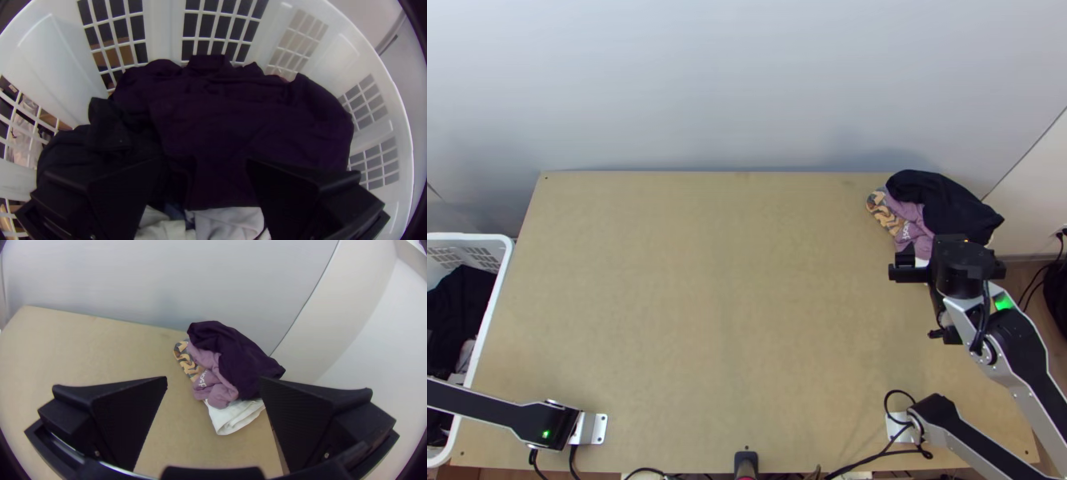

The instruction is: Fold the t-shirt

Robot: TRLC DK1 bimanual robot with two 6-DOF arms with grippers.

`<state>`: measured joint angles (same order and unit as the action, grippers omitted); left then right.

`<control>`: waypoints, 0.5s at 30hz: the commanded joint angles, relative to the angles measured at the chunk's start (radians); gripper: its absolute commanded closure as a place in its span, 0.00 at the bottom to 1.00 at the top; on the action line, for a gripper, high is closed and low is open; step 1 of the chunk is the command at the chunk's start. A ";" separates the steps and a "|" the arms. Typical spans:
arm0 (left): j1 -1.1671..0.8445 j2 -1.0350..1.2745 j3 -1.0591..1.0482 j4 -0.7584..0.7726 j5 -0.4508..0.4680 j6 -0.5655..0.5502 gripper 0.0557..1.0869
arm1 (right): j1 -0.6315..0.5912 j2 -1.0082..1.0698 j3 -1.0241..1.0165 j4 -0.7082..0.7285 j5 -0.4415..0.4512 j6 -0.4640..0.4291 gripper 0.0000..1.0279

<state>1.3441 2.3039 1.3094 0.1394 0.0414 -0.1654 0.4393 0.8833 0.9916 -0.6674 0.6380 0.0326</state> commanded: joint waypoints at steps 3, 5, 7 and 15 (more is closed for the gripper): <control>-0.003 0.097 0.048 -0.009 0.000 -0.016 0.11 | -0.002 0.037 0.009 -0.004 0.000 0.000 0.08; -0.006 0.106 0.053 -0.014 0.000 -0.014 0.11 | -0.002 0.040 0.009 -0.001 0.000 0.000 0.08; -0.008 0.121 0.063 -0.026 0.000 -0.016 0.11 | -0.004 0.040 0.009 -0.001 0.000 0.000 0.08; -0.008 0.141 0.068 -0.023 0.000 0.018 0.69 | -0.002 0.048 0.012 0.002 0.000 0.000 0.08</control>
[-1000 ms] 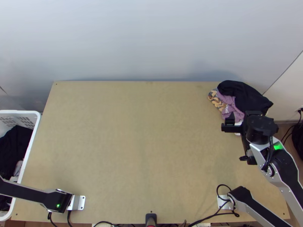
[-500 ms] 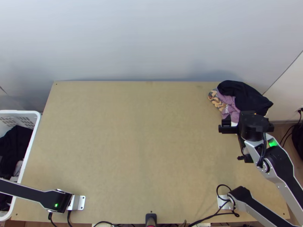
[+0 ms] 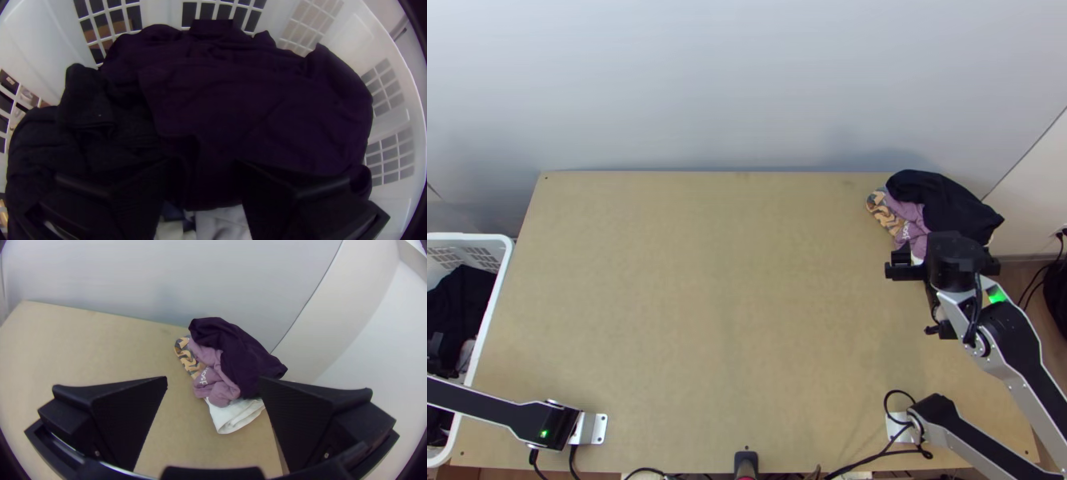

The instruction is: Fold the t-shirt

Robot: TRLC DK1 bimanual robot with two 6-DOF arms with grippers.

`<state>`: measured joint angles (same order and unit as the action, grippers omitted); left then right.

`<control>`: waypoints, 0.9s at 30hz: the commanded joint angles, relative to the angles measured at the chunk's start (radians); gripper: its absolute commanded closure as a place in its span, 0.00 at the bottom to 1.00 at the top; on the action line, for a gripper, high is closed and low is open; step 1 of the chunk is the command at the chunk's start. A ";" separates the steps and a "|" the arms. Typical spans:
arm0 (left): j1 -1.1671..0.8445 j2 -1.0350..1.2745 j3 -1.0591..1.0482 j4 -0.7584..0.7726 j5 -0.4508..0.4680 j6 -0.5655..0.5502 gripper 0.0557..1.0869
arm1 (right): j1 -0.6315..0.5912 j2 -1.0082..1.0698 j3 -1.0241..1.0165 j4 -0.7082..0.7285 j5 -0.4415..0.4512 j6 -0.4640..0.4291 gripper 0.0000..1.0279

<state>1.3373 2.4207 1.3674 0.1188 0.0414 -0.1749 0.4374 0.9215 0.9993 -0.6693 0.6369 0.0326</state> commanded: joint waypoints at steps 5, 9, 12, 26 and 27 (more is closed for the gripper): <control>0.002 0.021 0.019 -0.015 0.012 0.046 0.96 | 0.001 0.016 0.010 0.011 0.001 0.000 0.08; 0.000 -0.012 0.013 -0.025 0.035 0.060 0.96 | 0.003 0.017 0.015 0.014 0.001 0.000 0.08; -0.001 -0.075 -0.002 -0.042 0.074 0.048 0.96 | 0.003 0.017 0.015 0.014 0.001 0.000 0.08; -0.072 -0.689 -0.185 -0.202 0.445 -0.066 0.96 | 0.006 0.008 0.062 0.013 0.000 -0.011 0.08; -0.075 -0.733 -0.183 -0.222 0.471 -0.081 0.96 | 0.004 0.005 0.062 0.013 0.000 -0.011 0.08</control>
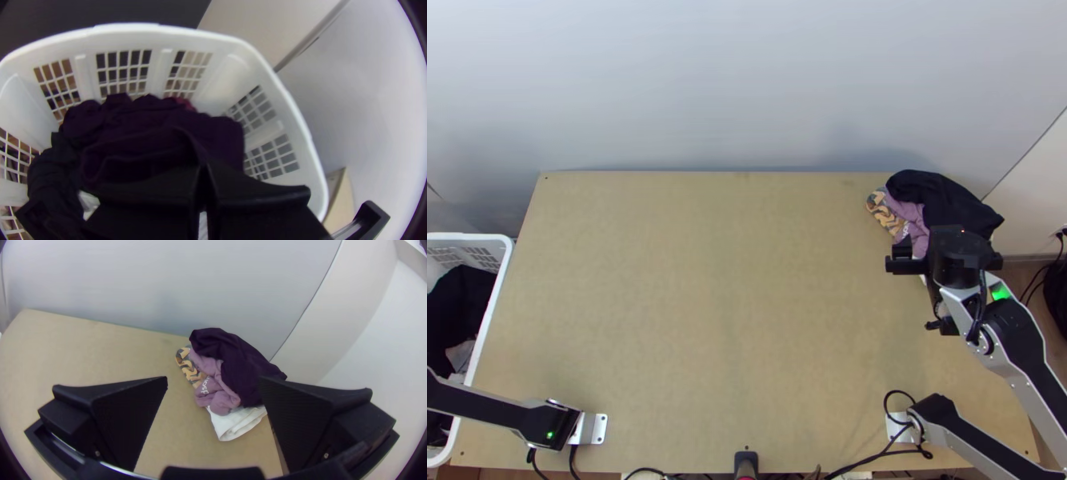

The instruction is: Fold the t-shirt

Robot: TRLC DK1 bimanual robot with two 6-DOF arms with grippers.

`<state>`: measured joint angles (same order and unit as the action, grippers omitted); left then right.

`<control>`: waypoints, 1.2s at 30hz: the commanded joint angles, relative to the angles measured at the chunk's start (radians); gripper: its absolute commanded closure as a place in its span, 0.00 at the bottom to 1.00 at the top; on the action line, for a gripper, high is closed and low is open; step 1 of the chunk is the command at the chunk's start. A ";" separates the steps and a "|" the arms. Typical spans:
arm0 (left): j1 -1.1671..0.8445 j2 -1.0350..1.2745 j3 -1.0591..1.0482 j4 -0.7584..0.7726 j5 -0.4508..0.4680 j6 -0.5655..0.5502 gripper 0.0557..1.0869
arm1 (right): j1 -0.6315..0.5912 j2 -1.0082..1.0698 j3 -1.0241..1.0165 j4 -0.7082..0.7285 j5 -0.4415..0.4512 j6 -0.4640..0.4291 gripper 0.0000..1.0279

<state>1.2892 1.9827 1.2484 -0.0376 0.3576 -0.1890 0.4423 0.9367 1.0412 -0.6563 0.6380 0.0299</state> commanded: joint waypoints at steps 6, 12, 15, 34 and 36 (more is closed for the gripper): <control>-0.068 -0.562 -0.030 -0.220 0.256 -0.135 0.96 | -0.004 -0.042 0.017 -0.002 -0.001 -0.008 0.07; -0.145 -0.826 -0.024 -0.367 0.345 -0.181 0.96 | -0.004 -0.090 0.031 -0.048 -0.001 -0.021 0.06; -0.260 -0.943 -0.020 -0.475 0.351 -0.199 0.96 | -0.005 -0.105 0.040 -0.071 0.000 -0.021 0.04; -1.536 -1.058 -0.064 -0.458 -0.217 -0.446 0.96 | -0.070 -0.167 0.040 -0.200 -0.001 -0.007 0.05; -1.627 -1.009 -0.053 -0.429 -0.261 -0.446 0.96 | -0.071 -0.171 0.034 -0.201 -0.001 0.002 0.05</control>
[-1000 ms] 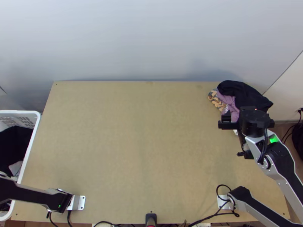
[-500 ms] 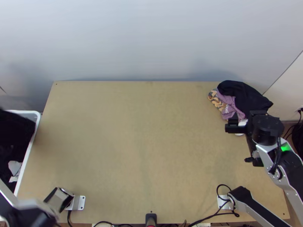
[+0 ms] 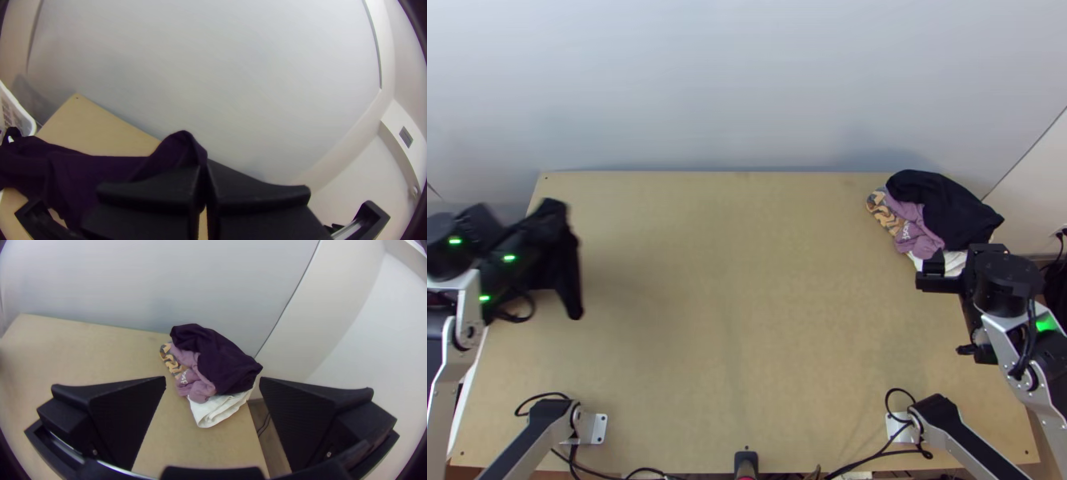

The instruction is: Fold the t-shirt

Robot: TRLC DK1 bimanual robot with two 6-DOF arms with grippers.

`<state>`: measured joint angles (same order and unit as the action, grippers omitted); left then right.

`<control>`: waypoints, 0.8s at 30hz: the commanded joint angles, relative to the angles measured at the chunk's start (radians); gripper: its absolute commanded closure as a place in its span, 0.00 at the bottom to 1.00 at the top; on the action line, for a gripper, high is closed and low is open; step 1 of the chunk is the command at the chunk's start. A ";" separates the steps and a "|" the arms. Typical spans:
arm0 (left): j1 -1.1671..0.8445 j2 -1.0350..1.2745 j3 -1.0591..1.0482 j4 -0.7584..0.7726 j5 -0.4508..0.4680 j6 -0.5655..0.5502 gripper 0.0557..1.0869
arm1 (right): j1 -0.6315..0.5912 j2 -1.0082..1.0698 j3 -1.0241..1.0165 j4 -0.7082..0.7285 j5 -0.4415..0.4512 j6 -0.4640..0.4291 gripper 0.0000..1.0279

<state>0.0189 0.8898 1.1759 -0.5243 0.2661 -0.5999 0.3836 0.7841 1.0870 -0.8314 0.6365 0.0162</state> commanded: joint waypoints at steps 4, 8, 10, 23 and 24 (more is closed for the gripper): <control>-0.499 0.213 0.077 0.093 -0.215 -0.037 0.96 | -0.026 -0.025 -0.022 -0.028 0.000 0.025 0.05; -0.642 0.360 0.189 0.089 -0.225 -0.034 0.96 | -0.034 -0.028 -0.038 -0.028 0.000 0.031 0.05; -0.728 0.431 0.243 0.087 -0.229 -0.026 0.96 | -0.046 -0.023 -0.039 -0.028 -0.001 0.034 0.05; -1.117 0.814 0.467 0.119 -0.248 0.018 0.96 | -0.176 -0.037 -0.081 -0.025 -0.015 0.071 0.05; -1.137 0.830 0.472 0.124 -0.248 0.017 0.96 | -0.184 -0.042 -0.088 -0.021 -0.015 0.074 0.05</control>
<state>-0.9455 1.5600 1.5707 -0.4232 0.0216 -0.5900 0.2649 0.7593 1.0321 -0.8646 0.6205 0.0681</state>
